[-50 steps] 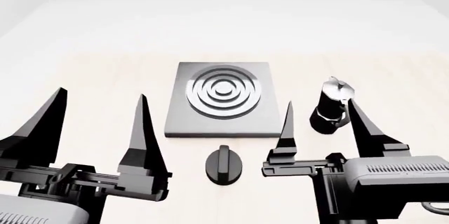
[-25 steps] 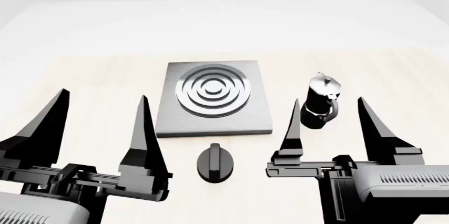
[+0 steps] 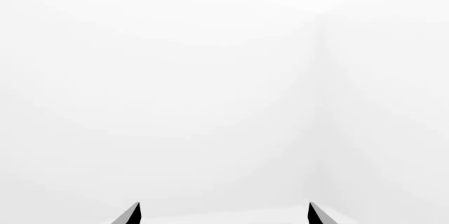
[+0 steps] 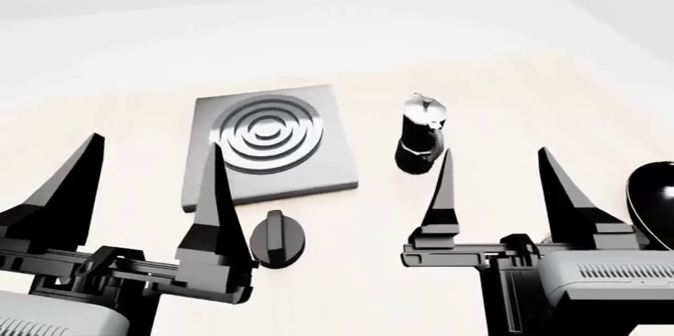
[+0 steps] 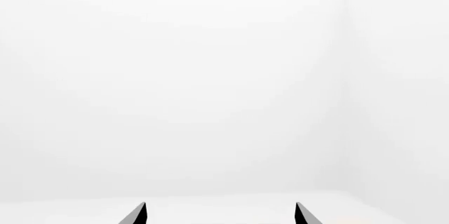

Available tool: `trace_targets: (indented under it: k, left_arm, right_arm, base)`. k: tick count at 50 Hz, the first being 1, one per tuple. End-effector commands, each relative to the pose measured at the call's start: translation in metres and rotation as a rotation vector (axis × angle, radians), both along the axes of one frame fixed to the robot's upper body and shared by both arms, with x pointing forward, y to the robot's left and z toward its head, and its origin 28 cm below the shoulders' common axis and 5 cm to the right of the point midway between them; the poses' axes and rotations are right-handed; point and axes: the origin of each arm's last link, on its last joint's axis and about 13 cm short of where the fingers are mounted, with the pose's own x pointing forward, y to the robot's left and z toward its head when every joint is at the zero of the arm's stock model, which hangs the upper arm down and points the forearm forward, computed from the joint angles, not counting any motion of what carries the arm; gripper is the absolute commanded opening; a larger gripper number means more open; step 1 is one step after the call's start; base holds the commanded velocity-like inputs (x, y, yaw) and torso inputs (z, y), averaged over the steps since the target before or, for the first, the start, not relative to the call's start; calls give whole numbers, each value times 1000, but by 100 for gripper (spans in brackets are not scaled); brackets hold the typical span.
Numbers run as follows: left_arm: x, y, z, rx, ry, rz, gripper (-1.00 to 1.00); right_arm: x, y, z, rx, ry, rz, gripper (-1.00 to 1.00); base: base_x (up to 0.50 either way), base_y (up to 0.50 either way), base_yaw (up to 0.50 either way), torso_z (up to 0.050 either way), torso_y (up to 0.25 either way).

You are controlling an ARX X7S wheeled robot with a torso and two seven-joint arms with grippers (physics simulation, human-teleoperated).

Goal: Put the frying pan on the stove.

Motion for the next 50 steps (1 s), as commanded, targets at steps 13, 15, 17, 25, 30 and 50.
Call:
trace_targets:
  k: [13, 15, 17, 25, 30, 50]
  left_arm:
    - [1, 2, -2, -7, 1, 19, 100]
    - [2, 2, -3, -9, 6, 19, 100]
    - [2, 3, -2, -10, 7, 20, 100]
    - [3, 5, -2, -14, 15, 31, 100]
    - [3, 6, -3, -11, 26, 34, 100]
    - [6, 10, -4, -35, 36, 38, 100]
  right_arm:
    - [2, -5, -1, 63, 30, -46, 100]
    - [5, -4, -2, 61, 50, -56, 100]
    - [8, -4, -1, 57, 74, -76, 100]
    - [22, -19, 18, 46, 152, -219, 100]
    - [38, -29, 29, 68, 190, -266, 100]
    - [88, -63, 48, 217, 337, -614, 100]
  base:
    - [-14, -36, -185, 0, 0]
    - [0, 0, 0, 0, 0]
    - [0, 0, 0, 0, 0]
    - [0, 0, 0, 0, 0]
    - [0, 0, 0, 0, 0]
    - [0, 0, 0, 0, 0]
